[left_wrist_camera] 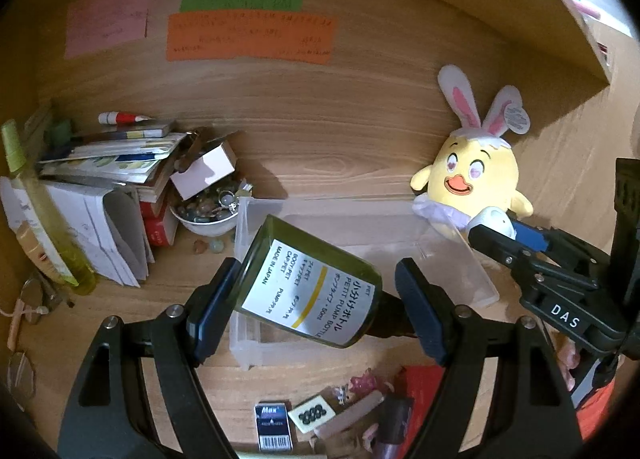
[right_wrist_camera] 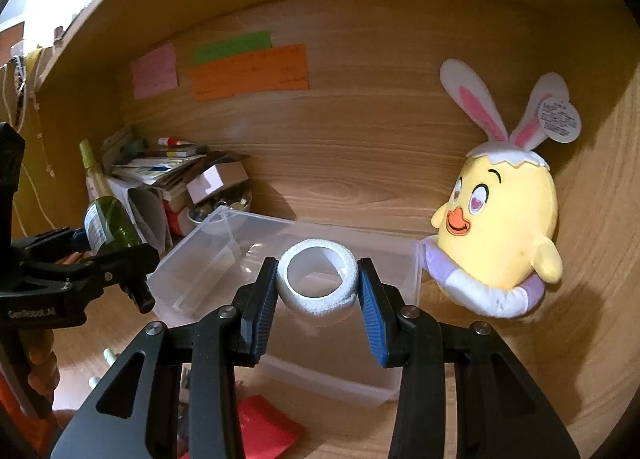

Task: Organize objects
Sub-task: 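Carry green bottle with left tool and tape roll with right tool over clear box, then open left gripper to drop bottle into box while right gripper releases tape roll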

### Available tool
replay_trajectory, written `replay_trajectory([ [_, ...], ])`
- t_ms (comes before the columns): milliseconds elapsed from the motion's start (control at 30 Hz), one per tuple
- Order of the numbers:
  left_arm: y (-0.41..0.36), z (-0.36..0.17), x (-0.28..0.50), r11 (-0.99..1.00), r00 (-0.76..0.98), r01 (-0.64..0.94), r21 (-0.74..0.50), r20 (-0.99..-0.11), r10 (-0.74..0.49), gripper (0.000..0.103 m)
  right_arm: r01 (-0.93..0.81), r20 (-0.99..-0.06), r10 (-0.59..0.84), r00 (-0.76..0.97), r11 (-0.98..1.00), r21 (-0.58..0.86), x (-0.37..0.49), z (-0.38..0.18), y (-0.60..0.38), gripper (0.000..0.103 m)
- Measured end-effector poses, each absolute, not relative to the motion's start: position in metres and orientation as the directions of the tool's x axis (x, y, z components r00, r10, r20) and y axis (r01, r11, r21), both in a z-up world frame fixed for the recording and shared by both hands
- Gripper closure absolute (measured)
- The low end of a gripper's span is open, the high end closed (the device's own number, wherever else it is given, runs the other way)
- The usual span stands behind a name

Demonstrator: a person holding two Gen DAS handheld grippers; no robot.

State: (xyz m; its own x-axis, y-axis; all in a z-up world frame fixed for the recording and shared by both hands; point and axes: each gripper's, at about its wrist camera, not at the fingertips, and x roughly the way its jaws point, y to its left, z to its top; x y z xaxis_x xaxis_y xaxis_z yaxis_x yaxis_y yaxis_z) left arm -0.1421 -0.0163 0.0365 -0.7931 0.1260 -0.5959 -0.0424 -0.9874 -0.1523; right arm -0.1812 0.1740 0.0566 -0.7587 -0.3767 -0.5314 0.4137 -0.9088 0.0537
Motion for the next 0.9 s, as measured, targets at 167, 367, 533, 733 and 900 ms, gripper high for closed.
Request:
replay_trajectory([
  [167, -0.016, 0.025, -0.163, -0.986, -0.761, -0.042, -0.162, -0.634, 0.136, 0.025, 0.405, -0.566, -0.369, -0.737, -0.912, 0.068, -0.2, 0.047, 0.173, 0.067],
  [367, -0.019, 0.003, -0.19, -0.977, -0.697, -0.03, -0.21, -0.697, 0.171, 0.025, 0.392, -0.623, -0.343, -0.703, -0.918, 0.063, -0.218, 0.026, 0.169, 0.067],
  [533, -0.016, -0.011, -0.202, -0.98, -0.661, -0.032, -0.196, -0.731, 0.168, 0.025, 0.391, -0.661, -0.335, -0.671, -0.918, 0.068, -0.229, 0.008, 0.166, 0.067],
  [733, -0.012, -0.021, -0.21, -0.986, -0.643, -0.044, -0.16, -0.751, 0.151, 0.025, 0.405, -0.697, -0.335, -0.635, -0.912, 0.069, -0.234, -0.006, 0.161, 0.067],
  [900, -0.005, -0.028, -0.215, -0.987, -0.624, -0.077, -0.14, -0.766, 0.157, 0.025, 0.432, -0.7, -0.321, -0.638, -0.902, 0.021, -0.229, -0.009, 0.15, 0.067],
])
